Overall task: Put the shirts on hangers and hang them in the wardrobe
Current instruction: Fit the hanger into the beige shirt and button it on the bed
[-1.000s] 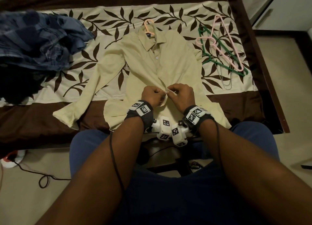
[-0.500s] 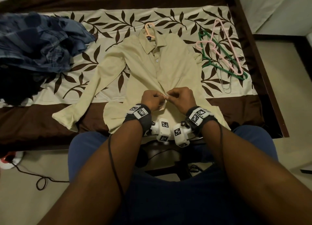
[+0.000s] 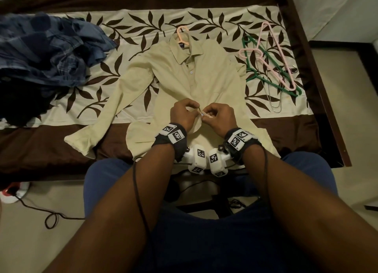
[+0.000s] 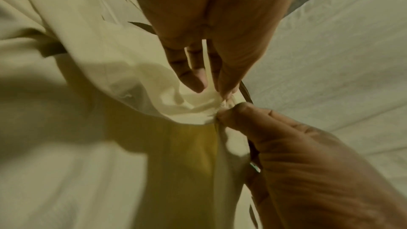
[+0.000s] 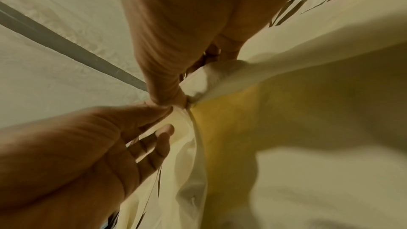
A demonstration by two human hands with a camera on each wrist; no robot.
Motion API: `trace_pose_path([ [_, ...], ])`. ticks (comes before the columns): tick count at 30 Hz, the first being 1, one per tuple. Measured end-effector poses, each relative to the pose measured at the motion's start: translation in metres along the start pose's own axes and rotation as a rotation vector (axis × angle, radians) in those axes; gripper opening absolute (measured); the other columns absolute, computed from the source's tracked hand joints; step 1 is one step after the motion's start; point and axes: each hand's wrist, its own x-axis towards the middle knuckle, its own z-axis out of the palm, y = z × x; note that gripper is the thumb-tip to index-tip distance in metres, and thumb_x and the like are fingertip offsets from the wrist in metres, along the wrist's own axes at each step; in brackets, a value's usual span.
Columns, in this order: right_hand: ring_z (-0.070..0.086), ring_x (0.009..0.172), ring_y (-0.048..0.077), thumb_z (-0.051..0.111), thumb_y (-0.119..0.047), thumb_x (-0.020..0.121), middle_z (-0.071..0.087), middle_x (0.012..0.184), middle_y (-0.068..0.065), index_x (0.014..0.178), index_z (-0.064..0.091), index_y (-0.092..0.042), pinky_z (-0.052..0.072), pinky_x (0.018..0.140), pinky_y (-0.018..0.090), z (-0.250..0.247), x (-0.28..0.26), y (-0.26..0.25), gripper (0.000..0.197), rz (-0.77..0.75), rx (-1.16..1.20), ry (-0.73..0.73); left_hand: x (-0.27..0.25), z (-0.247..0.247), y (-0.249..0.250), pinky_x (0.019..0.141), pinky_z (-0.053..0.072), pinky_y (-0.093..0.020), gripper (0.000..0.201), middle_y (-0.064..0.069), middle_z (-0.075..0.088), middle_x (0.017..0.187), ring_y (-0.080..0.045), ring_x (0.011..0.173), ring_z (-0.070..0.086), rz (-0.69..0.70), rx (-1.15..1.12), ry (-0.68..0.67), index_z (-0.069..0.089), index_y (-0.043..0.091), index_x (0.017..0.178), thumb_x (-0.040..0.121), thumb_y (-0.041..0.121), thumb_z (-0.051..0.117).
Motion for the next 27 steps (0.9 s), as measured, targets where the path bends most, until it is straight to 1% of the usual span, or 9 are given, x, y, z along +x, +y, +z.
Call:
trace_pose_path([
  [2,0.057,0.060,0.001,0.080,-0.019,0.072,0.069,0.069,-0.005,0.080,0.074,-0.020,0.048,0.061,0.021,-0.001,-0.002,-0.001,0.009,-0.007,-0.002,0.004,0.001,-0.001,0.000,0.078,0.057,-0.034,0.014,0.005,0.071,0.087,-0.019,0.073,0.065,0.050,0.035,-0.021,0.072,0.024,0.084,0.080,0.010,0.072],
  [4,0.059,0.061,0.005,0.080,-0.019,0.072,0.069,0.069,-0.004,0.079,0.074,-0.020,0.049,0.062,0.024,-0.001,-0.002,0.000,0.009,-0.005,-0.004,0.008,0.001,-0.002,-0.001,0.081,0.055,-0.033,0.011,0.002,0.073,0.092,-0.019,0.078,0.065,0.080,0.070,-0.023,0.073,0.019,0.090,0.082,0.011,0.072],
  [9,0.061,0.064,0.005,0.080,-0.021,0.073,0.070,0.070,-0.006,0.080,0.075,-0.020,0.052,0.065,0.027,0.001,-0.002,-0.001,0.009,-0.009,-0.008,0.024,0.003,-0.002,-0.006,0.081,0.055,-0.039,0.016,-0.002,0.073,0.083,-0.021,0.086,0.068,0.070,0.152,-0.087,0.065,0.029,0.089,0.081,0.015,0.068],
  [13,0.066,0.069,0.010,0.078,-0.025,0.074,0.072,0.073,-0.004,0.082,0.076,-0.017,0.054,0.067,0.030,0.001,-0.003,-0.003,0.012,-0.032,0.012,0.019,0.004,-0.003,-0.007,0.082,0.050,-0.030,0.025,-0.004,0.073,0.096,-0.022,0.093,0.066,0.159,0.248,-0.081,0.071,0.022,0.107,0.083,0.015,0.067],
  [18,0.067,0.073,0.014,0.077,-0.016,0.075,0.073,0.075,-0.002,0.085,0.076,-0.016,0.056,0.070,0.033,0.000,-0.002,-0.003,0.010,-0.027,0.029,0.080,0.007,-0.003,-0.011,0.081,0.054,-0.034,0.017,-0.005,0.076,0.091,-0.026,0.090,0.069,0.137,0.340,0.003,0.078,0.019,0.095,0.082,0.021,0.068],
  [22,0.068,0.075,0.011,0.076,-0.015,0.076,0.073,0.078,-0.005,0.087,0.077,-0.015,0.057,0.074,0.032,0.003,-0.001,0.001,0.011,-0.013,0.044,0.093,0.010,-0.004,-0.010,0.074,0.056,-0.035,0.025,-0.002,0.075,0.081,-0.027,0.086,0.065,0.130,0.360,-0.014,0.081,0.023,0.082,0.073,0.042,0.067],
  [24,0.068,0.077,0.010,0.077,-0.016,0.077,0.074,0.079,-0.006,0.089,0.078,-0.015,0.057,0.077,0.033,0.004,0.000,0.003,0.011,-0.010,0.051,0.074,0.014,-0.005,-0.008,0.082,0.052,-0.031,0.022,-0.002,0.069,0.089,-0.022,0.094,0.058,0.227,0.374,0.034,0.081,0.022,0.081,0.073,0.037,0.066],
  [25,0.069,0.078,0.011,0.077,-0.016,0.078,0.074,0.080,-0.006,0.089,0.078,-0.015,0.057,0.078,0.034,0.004,0.000,0.003,0.012,-0.012,0.052,0.068,0.016,-0.006,-0.005,0.087,0.045,-0.027,0.017,-0.001,0.064,0.098,-0.018,0.100,0.051,0.289,0.382,0.042,0.080,0.021,0.086,0.075,0.028,0.069],
  [27,0.069,0.081,0.012,0.077,-0.016,0.079,0.075,0.084,-0.004,0.092,0.079,-0.015,0.057,0.081,0.033,0.004,0.000,0.004,0.013,-0.012,0.057,0.066,0.022,-0.007,-0.001,0.088,0.037,-0.022,0.025,0.000,0.062,0.114,-0.017,0.107,0.045,0.420,0.413,-0.010,0.077,0.021,0.102,0.080,0.012,0.070],
])
